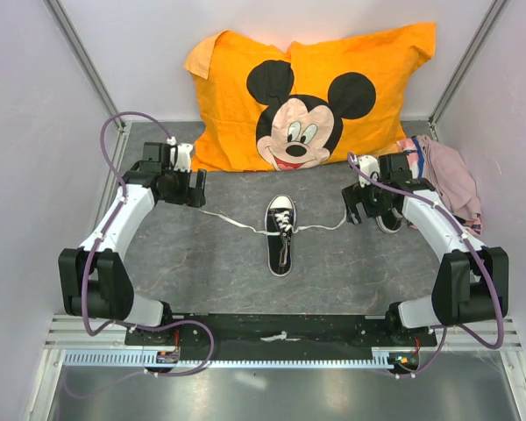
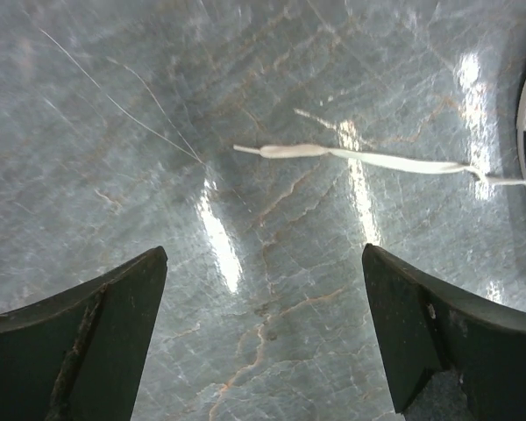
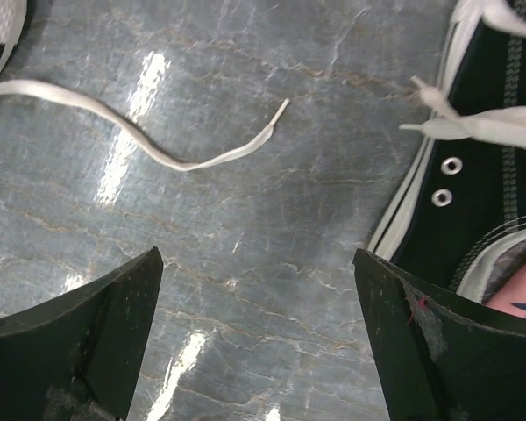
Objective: Tie the shoes
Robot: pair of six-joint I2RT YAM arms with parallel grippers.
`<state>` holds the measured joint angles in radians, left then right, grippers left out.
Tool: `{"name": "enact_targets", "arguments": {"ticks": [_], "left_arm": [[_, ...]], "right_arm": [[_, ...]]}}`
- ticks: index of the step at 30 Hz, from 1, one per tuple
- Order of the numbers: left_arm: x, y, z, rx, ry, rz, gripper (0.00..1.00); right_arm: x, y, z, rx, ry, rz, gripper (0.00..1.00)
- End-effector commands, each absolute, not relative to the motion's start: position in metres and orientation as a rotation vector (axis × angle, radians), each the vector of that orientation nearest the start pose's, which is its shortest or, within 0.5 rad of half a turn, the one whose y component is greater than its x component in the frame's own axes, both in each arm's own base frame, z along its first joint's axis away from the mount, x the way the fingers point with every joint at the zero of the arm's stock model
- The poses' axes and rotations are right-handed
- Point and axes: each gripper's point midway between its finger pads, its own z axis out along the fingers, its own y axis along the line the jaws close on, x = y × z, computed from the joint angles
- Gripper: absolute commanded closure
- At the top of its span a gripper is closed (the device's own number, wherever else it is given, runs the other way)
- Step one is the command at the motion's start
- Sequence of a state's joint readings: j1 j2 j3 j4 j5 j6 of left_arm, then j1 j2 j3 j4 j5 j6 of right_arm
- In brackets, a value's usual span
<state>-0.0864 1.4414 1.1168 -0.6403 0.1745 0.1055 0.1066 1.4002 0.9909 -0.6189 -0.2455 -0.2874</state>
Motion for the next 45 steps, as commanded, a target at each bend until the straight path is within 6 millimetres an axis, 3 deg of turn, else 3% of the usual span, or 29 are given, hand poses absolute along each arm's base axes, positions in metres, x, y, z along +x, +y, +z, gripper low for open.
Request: {"name": "enact_targets", "arguments": {"ticks": [1, 7, 10, 12, 19, 25, 29, 38, 45], "left_arm": [[0.370, -0.061, 0.196, 0.384, 2.247, -0.195, 0.01], [0.375, -0.079, 0.231, 0.575, 2.010, -0.237, 0.01], [0.366, -0.095, 0.225, 0.831, 1.937, -0.285, 0.01], [0.367, -0.099, 0.216, 0.943, 1.912, -0.265, 0.01], [0.355, -0.110, 0.151, 1.365, 1.821, -0.265, 0.04], [0.362, -0.115, 0.103, 1.614, 1.798, -0.289, 0.28], [0.374, -0.122, 0.090, 1.696, 1.751, -0.305, 0.35], [0.370, -0.131, 0.040, 1.923, 1.716, -0.312, 0.50], [0.364, -0.128, 0.024, 1.965, 1.740, -0.324, 0.57]], "right_arm": [[0.338, 0.060, 0.125, -0.571, 2.461, 0.188, 0.02], [0.343, 0.074, 0.144, -0.694, 2.350, 0.258, 0.02], [0.343, 0.077, 0.142, -0.746, 2.338, 0.275, 0.02], [0.343, 0.080, 0.140, -0.769, 2.341, 0.281, 0.02], [0.334, 0.085, 0.123, -0.836, 2.411, 0.281, 0.02], [0.327, 0.088, 0.115, -0.840, 2.436, 0.290, 0.02], [0.326, 0.086, 0.102, -0.825, 2.468, 0.271, 0.02], [0.331, 0.083, 0.083, -0.701, 2.559, 0.266, 0.02], [0.338, 0.082, 0.065, -0.618, 2.604, 0.251, 0.16]]}}
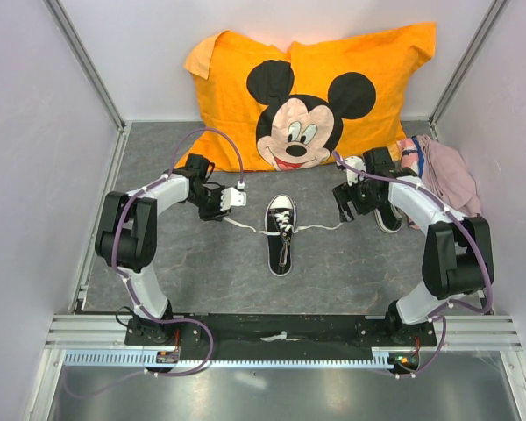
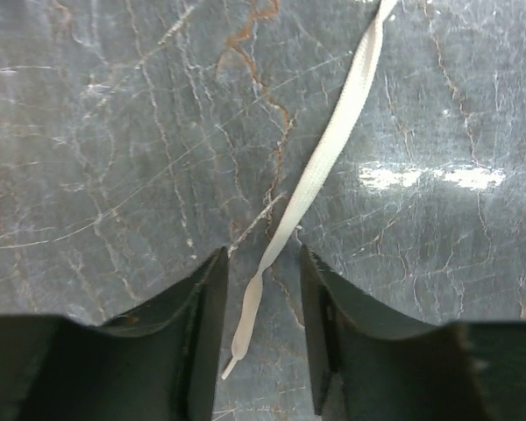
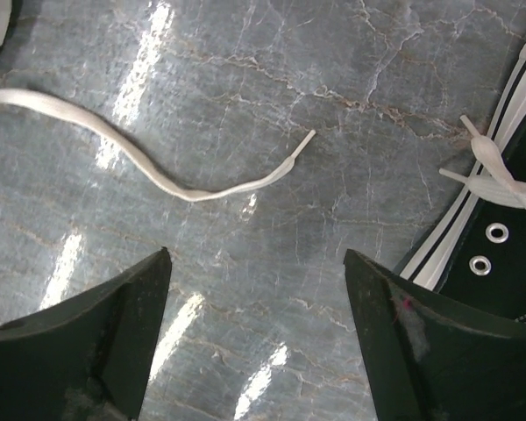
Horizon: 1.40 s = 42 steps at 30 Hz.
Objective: Tie the shoes
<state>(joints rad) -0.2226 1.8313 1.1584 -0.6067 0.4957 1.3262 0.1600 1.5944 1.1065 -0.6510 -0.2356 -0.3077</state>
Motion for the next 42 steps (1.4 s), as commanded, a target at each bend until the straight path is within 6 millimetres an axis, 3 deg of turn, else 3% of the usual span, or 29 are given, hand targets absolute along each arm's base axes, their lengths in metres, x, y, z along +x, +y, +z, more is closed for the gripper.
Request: {"name": "enact_targets", "arguments": {"ticks": [1, 3, 16, 23, 25, 28, 31, 36, 42], "left_arm": [[0.362, -0.128, 0.023, -2.697, -2.395, 0.447, 0.58], [0.358, -0.129, 0.022, -2.684, -2.395, 0.458, 0.60], [0.335, -0.137, 0.004, -2.647, -2.354, 0.465, 0.66], [0.331, -0.141, 0.016, -2.692, -2.349, 0.461, 0.79], [0.327, -0.143, 0.020, -2.700, -2.351, 0.482, 0.82], [0.322, -0.142, 0.023, -2.710, -2.351, 0.475, 0.84], [0.319, -0.139, 0.023, -2.712, -2.341, 0.454, 0.84], [0.318, -0.139, 0.024, -2.707, -2.355, 0.452, 0.85], [0.322, -0.139, 0.027, -2.704, -2.380, 0.436, 0.85]], "right_arm": [[0.339, 0.079, 0.061, -0.604, 2.613, 0.232, 0.19], [0.338, 0.077, 0.051, -0.570, 2.637, 0.220, 0.26], [0.335, 0.084, 0.008, -0.342, 2.705, 0.219, 0.34], [0.331, 0.086, -0.006, -0.299, 2.736, 0.230, 0.44], [0.331, 0.088, -0.007, -0.302, 2.734, 0.242, 0.45], [0.330, 0.096, 0.001, -0.299, 2.728, 0.305, 0.40], [0.329, 0.097, 0.021, -0.293, 2.708, 0.342, 0.34], [0.347, 0.102, 0.053, -0.162, 2.612, 0.427, 0.30], [0.354, 0.110, 0.037, -0.049, 2.634, 0.446, 0.32]]}}
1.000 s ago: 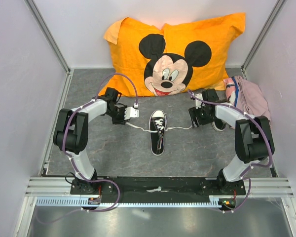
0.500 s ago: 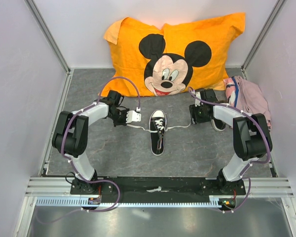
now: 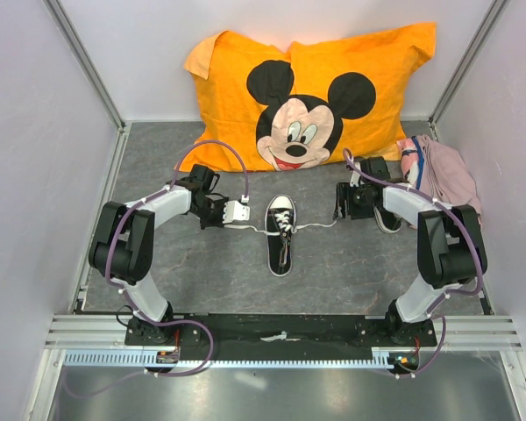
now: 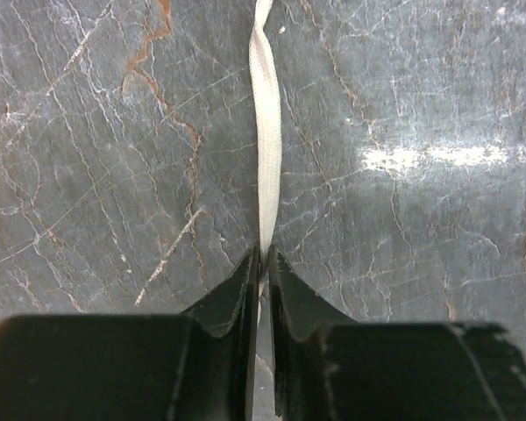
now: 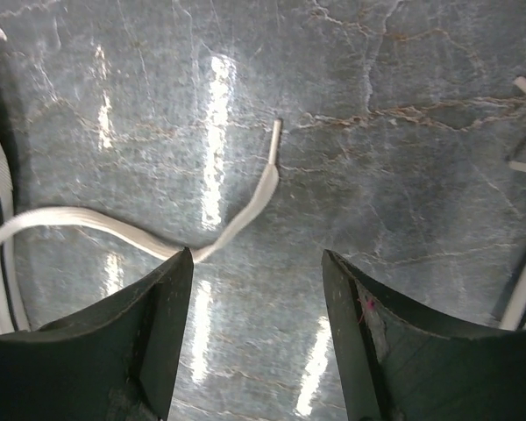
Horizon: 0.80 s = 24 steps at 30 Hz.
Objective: Tie the shoes
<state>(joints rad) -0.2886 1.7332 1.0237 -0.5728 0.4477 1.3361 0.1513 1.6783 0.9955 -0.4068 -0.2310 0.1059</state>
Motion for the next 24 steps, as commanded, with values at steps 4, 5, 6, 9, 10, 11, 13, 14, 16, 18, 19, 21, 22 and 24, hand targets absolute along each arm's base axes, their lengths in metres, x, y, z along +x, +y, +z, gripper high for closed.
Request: {"name": "enact_targets", "arguments": {"ticks": [4, 5, 6, 9, 10, 11, 13, 14, 16, 18, 19, 21, 22, 24], "left_arm": [[0.323, -0.141, 0.029, -2.698, -2.402, 0.441, 0.85], [0.324, -0.141, 0.030, -2.699, -2.408, 0.438, 0.85], [0.324, -0.141, 0.031, -2.692, -2.418, 0.442, 0.85], [0.324, -0.145, 0.036, -2.690, -2.455, 0.469, 0.87], [0.324, -0.147, 0.038, -2.696, -2.463, 0.480, 0.88], [0.321, -0.149, 0.040, -2.701, -2.464, 0.498, 0.89], [0.315, -0.152, 0.049, -2.732, -2.467, 0.531, 0.93], [0.312, -0.154, 0.051, -2.744, -2.465, 0.560, 0.96], [0.304, -0.155, 0.062, -2.774, -2.477, 0.565, 0.98], [0.294, -0.157, 0.068, -2.793, -2.485, 0.612, 0.98], [0.291, -0.158, 0.081, -2.840, -2.491, 0.602, 0.99], [0.278, -0.160, 0.083, -2.865, -2.476, 0.653, 0.98], [0.276, -0.160, 0.094, -2.915, -2.476, 0.637, 0.98], [0.266, -0.160, 0.094, -2.946, -2.457, 0.663, 0.98]], "right_arm": [[0.357, 0.109, 0.022, -0.021, 2.665, 0.403, 0.37], [0.355, 0.107, 0.017, -0.011, 2.679, 0.386, 0.39], [0.356, 0.106, 0.015, -0.005, 2.682, 0.373, 0.40], [0.354, 0.107, 0.008, -0.003, 2.694, 0.357, 0.54], [0.354, 0.110, 0.006, -0.012, 2.699, 0.370, 0.68], [0.354, 0.111, 0.006, -0.029, 2.704, 0.378, 0.82], [0.364, 0.113, 0.017, -0.062, 2.686, 0.390, 1.00], [0.365, 0.113, 0.022, -0.103, 2.680, 0.398, 1.00], [0.384, 0.114, 0.057, -0.137, 2.580, 0.433, 1.00], [0.395, 0.127, 0.090, -0.224, 2.483, 0.515, 1.00], [0.405, 0.135, 0.121, -0.262, 2.393, 0.552, 1.00], [0.404, 0.156, 0.151, -0.345, 2.310, 0.674, 1.00], [0.404, 0.171, 0.171, -0.400, 2.259, 0.715, 1.00], [0.398, 0.194, 0.187, -0.485, 2.212, 0.787, 1.00]]}}
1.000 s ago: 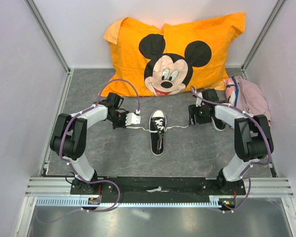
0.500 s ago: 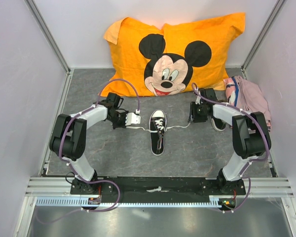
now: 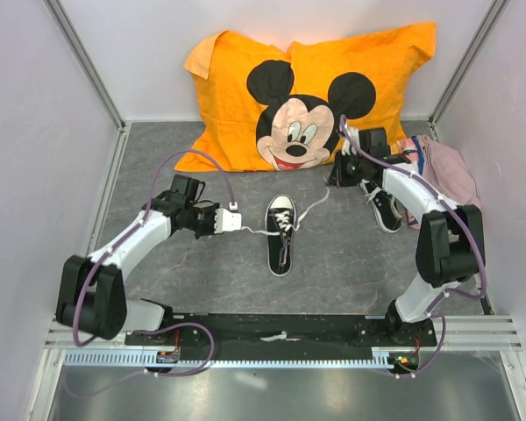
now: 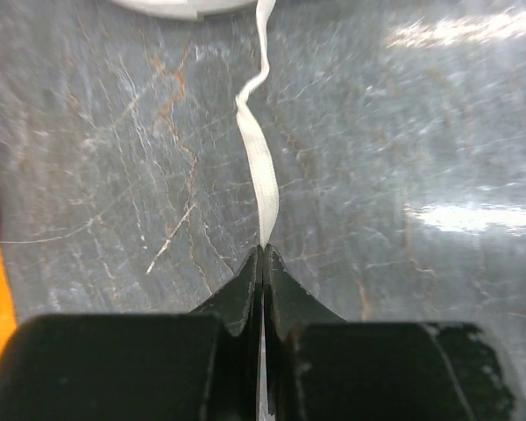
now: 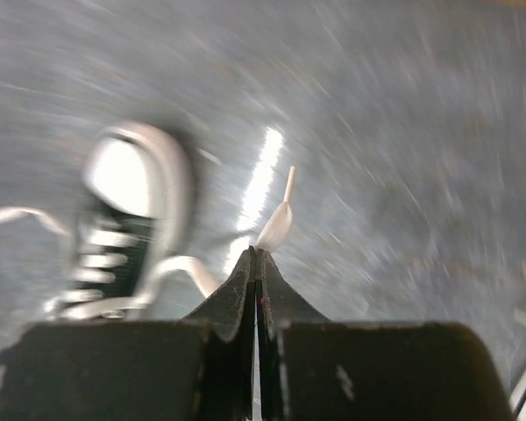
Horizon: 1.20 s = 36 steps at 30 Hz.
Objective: Tie the shoes
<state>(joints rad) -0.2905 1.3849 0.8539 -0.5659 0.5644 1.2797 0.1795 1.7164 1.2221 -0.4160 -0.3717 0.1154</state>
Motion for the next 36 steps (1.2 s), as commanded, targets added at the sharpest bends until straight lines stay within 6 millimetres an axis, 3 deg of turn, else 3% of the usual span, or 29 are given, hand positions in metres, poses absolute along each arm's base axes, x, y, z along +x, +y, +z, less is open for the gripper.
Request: {"name": "enact_targets", "arguments": {"ticks": [1, 3, 4, 8, 14, 19, 21, 24, 26, 27, 29, 31, 35, 36], "left_arm": [[0.263, -0.160, 0.101, 1.802, 1.484, -0.392, 0.99], [0.252, -0.161, 0.102, 1.792, 1.465, -0.410, 0.98], [0.249, -0.161, 0.104, 1.788, 1.453, -0.412, 0.98], [0.230, -0.165, 0.122, 1.756, 1.361, -0.401, 0.98], [0.194, -0.162, 0.123, 1.753, 1.298, -0.413, 0.99], [0.169, -0.157, 0.118, 1.759, 1.250, -0.404, 0.98], [0.161, -0.156, 0.115, 1.763, 1.250, -0.422, 0.99], [0.153, -0.156, 0.115, 1.764, 1.243, -0.443, 0.98], [0.151, -0.156, 0.117, 1.764, 1.233, -0.443, 0.98], [0.151, -0.156, 0.117, 1.765, 1.232, -0.444, 0.98], [0.150, -0.157, 0.118, 1.765, 1.230, -0.450, 0.98], [0.151, -0.158, 0.119, 1.767, 1.228, -0.458, 0.98], [0.169, -0.163, 0.127, 1.717, 1.293, -0.470, 0.98], [0.176, -0.165, 0.132, 1.692, 1.307, -0.471, 0.99]], "right_arm": [[0.392, 0.215, 0.197, -0.548, 2.183, 0.821, 1.00], [0.384, 0.237, 0.202, -0.618, 2.160, 0.866, 1.00], [0.377, 0.259, 0.203, -0.674, 2.146, 0.897, 1.00], [0.356, 0.312, 0.208, -0.846, 2.084, 0.958, 1.00], [0.323, 0.392, 0.206, -1.069, 1.998, 1.012, 1.00], [0.303, 0.440, 0.184, -1.177, 1.990, 1.051, 1.00], [0.302, 0.449, 0.177, -1.184, 2.003, 1.057, 1.00], [0.301, 0.457, 0.150, -1.179, 2.061, 1.059, 0.98], [0.301, 0.457, 0.135, -1.173, 2.107, 1.061, 0.83], [0.301, 0.457, 0.132, -1.174, 2.110, 1.062, 0.70], [0.303, 0.456, 0.136, -1.159, 2.114, 1.058, 0.59], [0.309, 0.452, 0.153, -1.130, 2.088, 1.053, 0.46], [0.326, 0.428, 0.186, -1.064, 2.049, 1.027, 0.38], [0.334, 0.412, 0.196, -1.034, 2.039, 1.008, 0.38]]}}
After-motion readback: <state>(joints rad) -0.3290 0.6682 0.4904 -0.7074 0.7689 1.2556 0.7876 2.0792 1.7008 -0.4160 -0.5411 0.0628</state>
